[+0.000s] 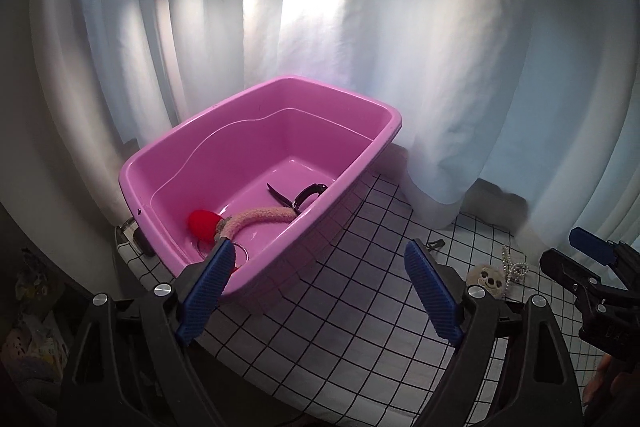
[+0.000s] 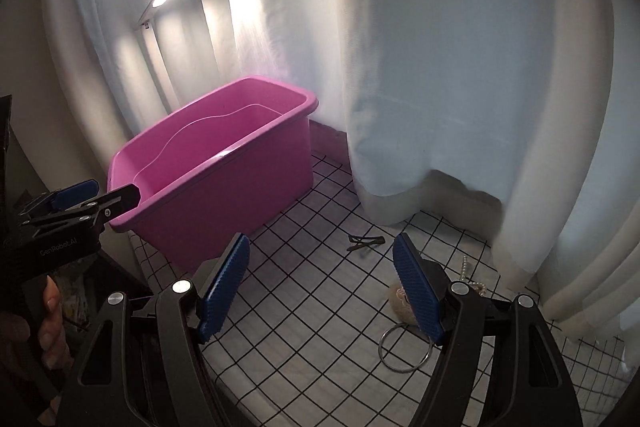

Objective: Organize jewelry
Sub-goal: 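Move both open tools back from the bin to the table, then move left tool to the large silver ring while right tool grips the gold pearl clip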

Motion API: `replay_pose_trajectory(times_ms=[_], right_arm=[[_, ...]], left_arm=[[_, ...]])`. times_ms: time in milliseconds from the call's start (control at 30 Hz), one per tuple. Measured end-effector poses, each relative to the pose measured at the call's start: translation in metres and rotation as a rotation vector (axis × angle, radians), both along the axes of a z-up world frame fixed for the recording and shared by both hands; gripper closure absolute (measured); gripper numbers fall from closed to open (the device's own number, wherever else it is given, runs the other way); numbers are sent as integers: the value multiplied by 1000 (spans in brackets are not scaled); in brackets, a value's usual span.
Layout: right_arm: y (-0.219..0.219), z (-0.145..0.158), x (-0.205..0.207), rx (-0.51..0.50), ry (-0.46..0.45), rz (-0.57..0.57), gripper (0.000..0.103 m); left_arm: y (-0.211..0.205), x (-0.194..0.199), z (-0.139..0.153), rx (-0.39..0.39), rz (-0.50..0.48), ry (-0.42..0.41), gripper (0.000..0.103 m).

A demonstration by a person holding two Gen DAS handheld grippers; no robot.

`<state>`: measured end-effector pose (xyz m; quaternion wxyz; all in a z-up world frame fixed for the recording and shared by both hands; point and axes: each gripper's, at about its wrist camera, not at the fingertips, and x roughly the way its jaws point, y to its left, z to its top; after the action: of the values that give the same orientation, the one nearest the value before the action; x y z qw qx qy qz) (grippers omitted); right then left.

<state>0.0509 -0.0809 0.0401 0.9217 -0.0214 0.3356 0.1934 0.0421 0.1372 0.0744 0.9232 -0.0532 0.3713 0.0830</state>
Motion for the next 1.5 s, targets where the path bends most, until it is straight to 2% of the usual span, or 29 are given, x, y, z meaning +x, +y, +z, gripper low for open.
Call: replay_pose_trajectory(times_ms=[467,700,1000,1500], right_arm=[[-143,-99,-53,57,140,-277,32],[-174,-134,-47,44,172,-325,32],[-193,-164,0,-19,174,-228,32],[-190,-200,78,-82,172,66,32]], left_arm=[[-99,-10,-63,-38,-135,106,16],[-136,-8,-103,-38,-155,137,16],[-175,0,-155,-50,-127,188,16],[-223,18,-195,-71,-59,193,16]])
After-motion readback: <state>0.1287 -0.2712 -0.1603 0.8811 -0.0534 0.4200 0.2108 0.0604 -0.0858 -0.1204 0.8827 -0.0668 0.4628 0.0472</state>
